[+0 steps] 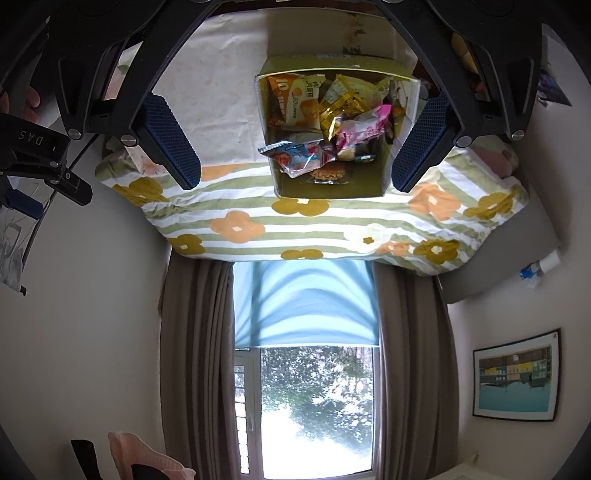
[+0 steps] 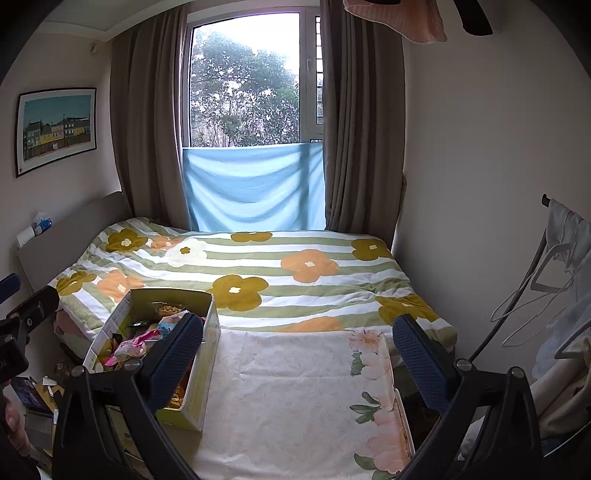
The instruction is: Organize snacks
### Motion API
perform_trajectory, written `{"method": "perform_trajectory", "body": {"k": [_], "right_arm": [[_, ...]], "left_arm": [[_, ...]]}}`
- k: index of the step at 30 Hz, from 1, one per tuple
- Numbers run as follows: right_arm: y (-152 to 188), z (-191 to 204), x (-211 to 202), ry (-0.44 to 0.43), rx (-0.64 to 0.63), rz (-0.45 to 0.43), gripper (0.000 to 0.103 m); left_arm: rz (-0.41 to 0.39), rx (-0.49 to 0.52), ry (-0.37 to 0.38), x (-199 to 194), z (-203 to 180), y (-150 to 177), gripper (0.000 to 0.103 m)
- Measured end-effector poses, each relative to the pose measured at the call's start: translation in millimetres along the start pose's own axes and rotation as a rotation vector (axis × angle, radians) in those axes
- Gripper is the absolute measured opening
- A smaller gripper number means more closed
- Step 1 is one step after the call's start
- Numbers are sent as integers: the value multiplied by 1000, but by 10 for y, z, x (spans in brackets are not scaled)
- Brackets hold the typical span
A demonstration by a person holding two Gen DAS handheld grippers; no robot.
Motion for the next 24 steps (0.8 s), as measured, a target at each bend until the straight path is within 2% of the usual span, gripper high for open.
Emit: {"method": "perform_trajectory", "body": {"k": [24], "right_arm": [[30,-1,-18,5,-1,9,102]], "left_arm": [[10,7,-14,25,4,57,103]]}}
Point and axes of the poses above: each gripper's, at about its wrist camera, not at the fingertips, and x roughly the way its jaws point, z to its left, y to its underside, the point moved 7 cm from there along x, roughly the way its jaws point, and after that the axes turned 3 degrees about -y, right-handed, at the moved point
